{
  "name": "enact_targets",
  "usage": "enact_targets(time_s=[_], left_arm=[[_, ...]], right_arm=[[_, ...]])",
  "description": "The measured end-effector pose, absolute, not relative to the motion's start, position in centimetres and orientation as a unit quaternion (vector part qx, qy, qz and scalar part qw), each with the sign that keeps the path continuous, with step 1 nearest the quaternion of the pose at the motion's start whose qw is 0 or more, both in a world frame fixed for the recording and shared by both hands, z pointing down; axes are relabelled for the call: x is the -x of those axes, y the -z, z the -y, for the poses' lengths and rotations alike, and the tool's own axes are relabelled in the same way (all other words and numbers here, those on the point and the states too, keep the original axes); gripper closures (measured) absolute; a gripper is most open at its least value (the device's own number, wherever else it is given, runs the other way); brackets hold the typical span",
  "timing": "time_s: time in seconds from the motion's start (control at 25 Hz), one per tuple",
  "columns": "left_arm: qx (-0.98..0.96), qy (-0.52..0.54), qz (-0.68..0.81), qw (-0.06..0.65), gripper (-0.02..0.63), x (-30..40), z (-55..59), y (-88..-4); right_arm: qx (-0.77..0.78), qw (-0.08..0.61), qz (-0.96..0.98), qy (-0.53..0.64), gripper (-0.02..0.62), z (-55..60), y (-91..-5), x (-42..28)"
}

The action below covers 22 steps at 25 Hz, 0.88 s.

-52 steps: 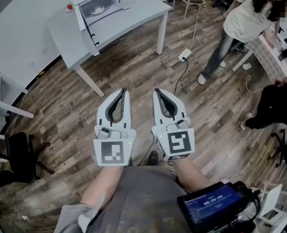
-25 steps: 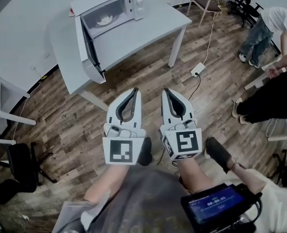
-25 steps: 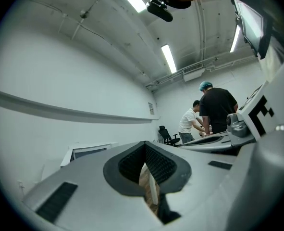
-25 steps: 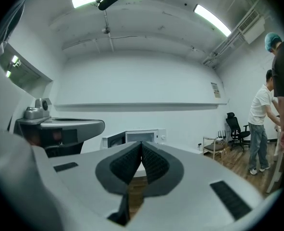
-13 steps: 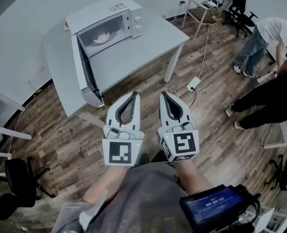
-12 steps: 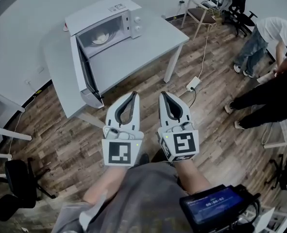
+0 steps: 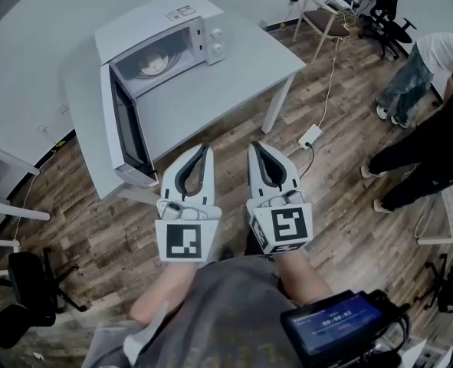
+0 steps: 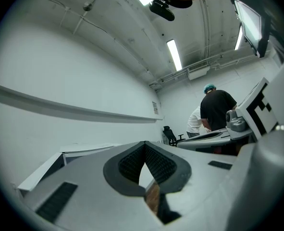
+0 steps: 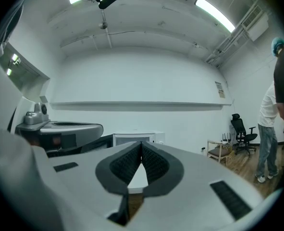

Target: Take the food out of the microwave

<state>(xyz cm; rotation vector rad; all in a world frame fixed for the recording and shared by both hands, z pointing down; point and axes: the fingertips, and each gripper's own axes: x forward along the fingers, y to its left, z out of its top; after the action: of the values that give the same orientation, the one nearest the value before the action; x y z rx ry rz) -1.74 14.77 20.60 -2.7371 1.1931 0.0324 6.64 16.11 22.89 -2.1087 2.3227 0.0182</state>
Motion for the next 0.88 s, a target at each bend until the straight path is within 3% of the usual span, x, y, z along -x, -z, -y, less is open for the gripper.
enact_targets(time_s=[0.88], left_arm=[[0.826,0.020,-0.560,0.062,0.600,-3.8,1.0,-21.5]], right_arm=[[0.510,-0.016,-0.860,0.008,0.589,2.8,-23.8,-11.1]])
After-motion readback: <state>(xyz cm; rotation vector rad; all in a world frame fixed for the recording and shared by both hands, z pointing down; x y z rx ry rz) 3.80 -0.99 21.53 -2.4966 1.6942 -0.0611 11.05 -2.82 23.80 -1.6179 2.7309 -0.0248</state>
